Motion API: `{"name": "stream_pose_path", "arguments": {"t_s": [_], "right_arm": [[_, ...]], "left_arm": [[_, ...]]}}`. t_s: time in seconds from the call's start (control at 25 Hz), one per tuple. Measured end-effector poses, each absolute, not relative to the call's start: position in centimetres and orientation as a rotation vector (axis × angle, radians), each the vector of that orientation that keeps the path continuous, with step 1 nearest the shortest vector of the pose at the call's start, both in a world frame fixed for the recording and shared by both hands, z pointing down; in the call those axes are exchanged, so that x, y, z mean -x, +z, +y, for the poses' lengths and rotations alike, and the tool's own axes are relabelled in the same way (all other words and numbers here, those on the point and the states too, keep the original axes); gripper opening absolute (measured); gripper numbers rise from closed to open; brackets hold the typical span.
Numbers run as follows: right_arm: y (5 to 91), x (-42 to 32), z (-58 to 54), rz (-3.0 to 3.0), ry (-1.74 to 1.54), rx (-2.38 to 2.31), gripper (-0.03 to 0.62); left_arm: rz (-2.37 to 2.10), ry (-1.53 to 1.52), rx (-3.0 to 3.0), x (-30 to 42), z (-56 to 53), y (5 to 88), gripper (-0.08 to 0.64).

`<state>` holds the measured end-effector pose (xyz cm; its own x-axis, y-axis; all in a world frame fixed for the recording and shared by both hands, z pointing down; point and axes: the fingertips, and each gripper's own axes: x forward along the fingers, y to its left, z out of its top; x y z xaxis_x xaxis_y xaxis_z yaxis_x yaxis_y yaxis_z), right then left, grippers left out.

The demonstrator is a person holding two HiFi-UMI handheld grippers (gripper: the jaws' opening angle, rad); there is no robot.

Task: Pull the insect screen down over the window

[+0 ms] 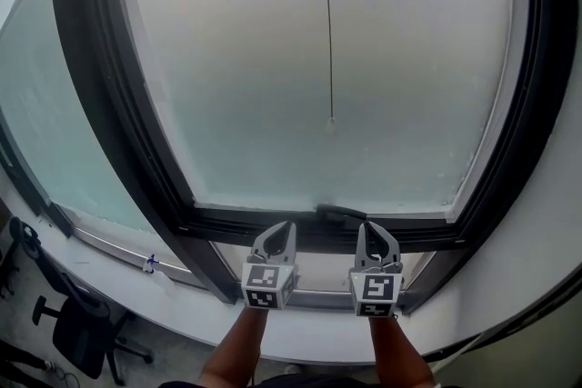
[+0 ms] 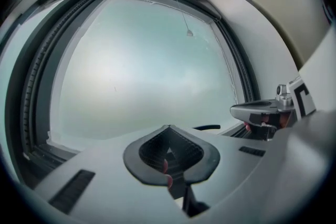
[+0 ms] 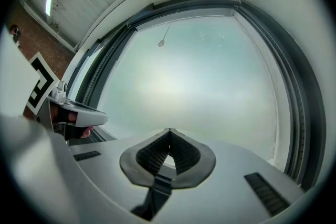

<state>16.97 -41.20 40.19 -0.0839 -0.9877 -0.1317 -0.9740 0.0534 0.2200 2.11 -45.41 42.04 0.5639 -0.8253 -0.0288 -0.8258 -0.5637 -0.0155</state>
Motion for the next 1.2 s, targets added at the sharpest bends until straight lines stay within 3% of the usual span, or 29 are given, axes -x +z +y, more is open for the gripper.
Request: {"name": "stream_pose_path", "arguments": {"t_s": [0.68,0.96,1.2], "right_arm": [[27.3,-16.1,-43.4,-2.060,-0.876,-2.013,-0.002],[23.5,-17.0,-43.7,-1.871,-1.085,-1.884,0.107],[19.9,-17.0,-44.1,-1.646,-1.251,-1.746,0.185]], "left_arm": [[1.281,-0.188,2.349,-1.1,-50.7,32.0,0.012],[1.249,-0.377,2.042,-0.4,-51.1,27.4,0.154],[1.228,-0.519,1.736,0.3,-51.7,23.3,0.208]]}}
